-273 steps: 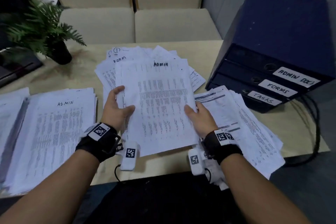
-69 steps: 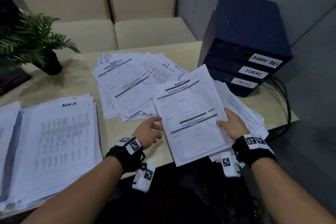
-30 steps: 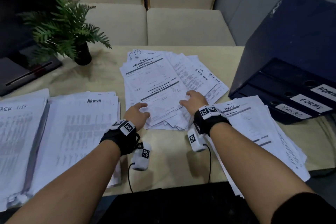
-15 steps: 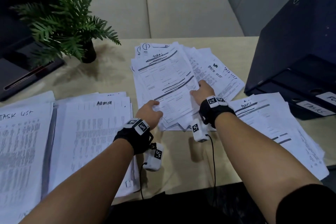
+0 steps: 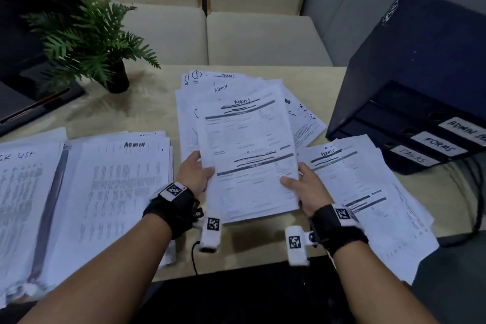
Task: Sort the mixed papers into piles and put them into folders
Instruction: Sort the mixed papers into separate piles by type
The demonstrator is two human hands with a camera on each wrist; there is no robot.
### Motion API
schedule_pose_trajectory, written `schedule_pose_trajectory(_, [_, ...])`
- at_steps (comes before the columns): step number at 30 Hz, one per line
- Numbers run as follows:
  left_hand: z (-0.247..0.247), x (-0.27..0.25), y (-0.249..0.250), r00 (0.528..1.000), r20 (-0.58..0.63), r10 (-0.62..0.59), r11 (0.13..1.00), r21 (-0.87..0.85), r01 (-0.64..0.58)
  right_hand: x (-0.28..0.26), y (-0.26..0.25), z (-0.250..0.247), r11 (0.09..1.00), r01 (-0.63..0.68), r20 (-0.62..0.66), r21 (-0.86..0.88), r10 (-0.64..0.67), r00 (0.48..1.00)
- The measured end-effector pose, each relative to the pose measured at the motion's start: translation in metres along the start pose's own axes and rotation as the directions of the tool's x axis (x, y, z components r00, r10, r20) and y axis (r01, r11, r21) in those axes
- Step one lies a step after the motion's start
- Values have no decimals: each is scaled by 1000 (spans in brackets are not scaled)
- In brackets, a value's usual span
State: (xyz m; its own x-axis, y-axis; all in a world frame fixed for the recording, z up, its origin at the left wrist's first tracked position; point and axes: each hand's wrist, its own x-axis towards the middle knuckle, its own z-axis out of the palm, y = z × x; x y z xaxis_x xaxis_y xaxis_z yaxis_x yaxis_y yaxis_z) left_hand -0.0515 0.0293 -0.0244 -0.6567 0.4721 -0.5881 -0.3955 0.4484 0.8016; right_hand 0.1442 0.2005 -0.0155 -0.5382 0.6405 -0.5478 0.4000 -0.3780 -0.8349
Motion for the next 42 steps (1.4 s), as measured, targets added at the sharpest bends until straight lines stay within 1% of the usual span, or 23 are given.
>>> schedule_pose_trajectory(3, [10, -23, -14, 997, -20, 78, 992, 102, -76, -9, 16, -21, 999, -53, -21, 12, 53, 998])
schedule_pose_trajectory(6, [16, -42, -27, 993, -29, 113, 981, 165, -107, -13, 28, -32, 999, -42, -37, -6, 42, 998])
schedule_pose_trajectory(8, [21, -51, -35, 992, -32, 121, 979, 169, -114, -16, 32, -37, 998, -45, 0, -49, 45, 999])
schedule_pose_trajectory(11, [26, -63, -42, 989, -60, 135, 978, 167, -123, -18, 36, -40, 994, -78, 77, -82, 84, 993])
schedule_pose_trajectory(15, [31, -71, -44, 985, -107, 138, 982, 141, -122, -19, 41, -42, 984, -24, 91, -177, 40, 995])
schedule_pose_trajectory(17, [34, -74, -43, 981, -129, 142, 984, 128, -125, -18, 42, -43, 982, -7, 103, -188, 27, 994])
schedule_pose_trajectory(22, [42, -71, -45, 978, -165, 130, 988, 102, -114, -16, 40, -49, 975, 17, 91, -221, 3, 996])
schedule_pose_trajectory(24, [43, -69, -47, 978, -166, 128, 988, 110, -111, -17, 37, -50, 961, 29, 74, -274, -9, 997])
schedule_pose_trajectory(27, [48, -72, -47, 972, -188, 139, 985, 124, -117, -23, 32, -53, 933, 60, 10, -354, -61, 998])
schedule_pose_trajectory(31, [53, -78, -43, 963, -215, 162, 987, 17, -162, -23, 33, -56, 927, 89, -69, -363, -122, 990])
schedule_pose_trajectory(35, [55, -75, -43, 952, -250, 178, 984, 19, -179, -19, 38, -64, 936, 67, -151, -345, -125, 981])
schedule_pose_trajectory(37, [54, -73, -45, 948, -264, 175, 984, 25, -174, -17, 38, -73, 960, 71, -266, -272, -145, 953])
schedule_pose_trajectory(39, [52, -72, -47, 952, -266, 154, 988, 12, -156, -16, 35, -88, 982, 86, -429, -168, -152, 891])
schedule_pose_trajectory(40, [50, -71, -47, 952, -268, 144, 989, 14, -146, -15, 34, -96, 987, 104, -487, -123, -151, 860])
schedule_pose_trajectory(41, [49, -70, -48, 952, -274, 139, 990, 19, -139, -16, 32, -104, 988, 121, -515, -91, -151, 844])
schedule_pose_trajectory(42, [48, -70, -47, 951, -281, 133, 991, 26, -131, -16, 30, -110, 988, 134, -517, -71, -152, 842])
